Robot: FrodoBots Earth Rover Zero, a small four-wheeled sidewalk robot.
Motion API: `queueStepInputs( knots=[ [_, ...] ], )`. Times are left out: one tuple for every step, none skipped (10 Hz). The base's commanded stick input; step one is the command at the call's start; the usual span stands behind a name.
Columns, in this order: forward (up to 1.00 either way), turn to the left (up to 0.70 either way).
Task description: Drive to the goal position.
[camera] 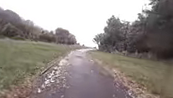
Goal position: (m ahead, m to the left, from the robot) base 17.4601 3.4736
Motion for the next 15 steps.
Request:
queueStepInputs(
  knots=[
    [0.7, 0.35],
    [0.7, 0.35],
    [0.7, 0.29],
    [0.7, 0.23],
    [0.7, 0.02],
    [0.7, 0.01],
    [0.7, 0.0],
    [0.7, 0.0],
    [0.7, 0.0],
    [0.7, 0.0],
    [0.7, 0.0],
    [0.7, 0.0],
    [0.7, 0.0],
    [0.7, 0.0],
    [0.7, 0.0]
  ],
)
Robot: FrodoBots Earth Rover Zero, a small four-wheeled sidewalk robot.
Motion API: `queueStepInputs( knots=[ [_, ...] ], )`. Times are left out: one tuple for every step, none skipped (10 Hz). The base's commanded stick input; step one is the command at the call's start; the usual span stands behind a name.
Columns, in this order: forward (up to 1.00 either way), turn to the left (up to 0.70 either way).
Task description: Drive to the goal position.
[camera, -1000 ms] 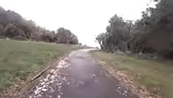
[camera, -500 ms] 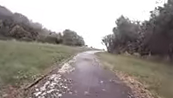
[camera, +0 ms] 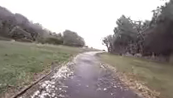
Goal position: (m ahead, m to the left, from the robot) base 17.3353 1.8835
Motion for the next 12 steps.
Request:
queueStepInputs(
  knots=[
    [0.7, 0.0],
    [0.7, 0.0],
    [0.7, 0.0],
    [0.7, 0.0],
    [0.7, 0.0],
    [0.7, -0.09],
    [0.7, -0.19],
    [0.7, -0.3],
    [0.7, -0.29],
    [0.7, 0.0],
    [0.7, 0.0],
    [0.7, 0.0]
  ],
)
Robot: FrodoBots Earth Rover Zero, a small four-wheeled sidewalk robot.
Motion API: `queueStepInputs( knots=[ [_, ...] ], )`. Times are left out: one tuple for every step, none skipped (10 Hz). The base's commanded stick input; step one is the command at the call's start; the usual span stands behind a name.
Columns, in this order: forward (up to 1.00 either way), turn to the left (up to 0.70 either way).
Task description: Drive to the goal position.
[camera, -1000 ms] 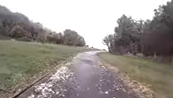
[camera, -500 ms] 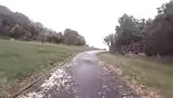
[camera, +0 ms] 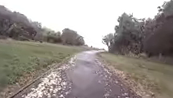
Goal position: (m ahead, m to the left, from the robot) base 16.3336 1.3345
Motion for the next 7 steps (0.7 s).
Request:
queueStepInputs(
  knots=[
    [0.7, 0.0],
    [0.7, -0.09],
    [0.7, -0.15],
    [0.7, -0.21],
    [0.7, -0.12],
    [0.7, -0.02],
    [0.7, 0.0]
  ],
)
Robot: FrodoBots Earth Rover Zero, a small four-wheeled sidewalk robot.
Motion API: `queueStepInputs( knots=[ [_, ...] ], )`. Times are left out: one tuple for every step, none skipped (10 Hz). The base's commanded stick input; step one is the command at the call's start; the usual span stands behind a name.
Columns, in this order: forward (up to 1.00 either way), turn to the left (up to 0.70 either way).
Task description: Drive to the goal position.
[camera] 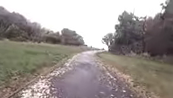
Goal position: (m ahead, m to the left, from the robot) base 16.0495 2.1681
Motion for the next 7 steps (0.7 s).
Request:
queueStepInputs(
  knots=[
    [0.7, 0.0],
    [0.7, -0.01],
    [0.7, -0.01],
    [0.7, -0.02],
    [0.7, -0.01],
    [0.7, 0.0],
    [0.7, 0.0]
  ],
)
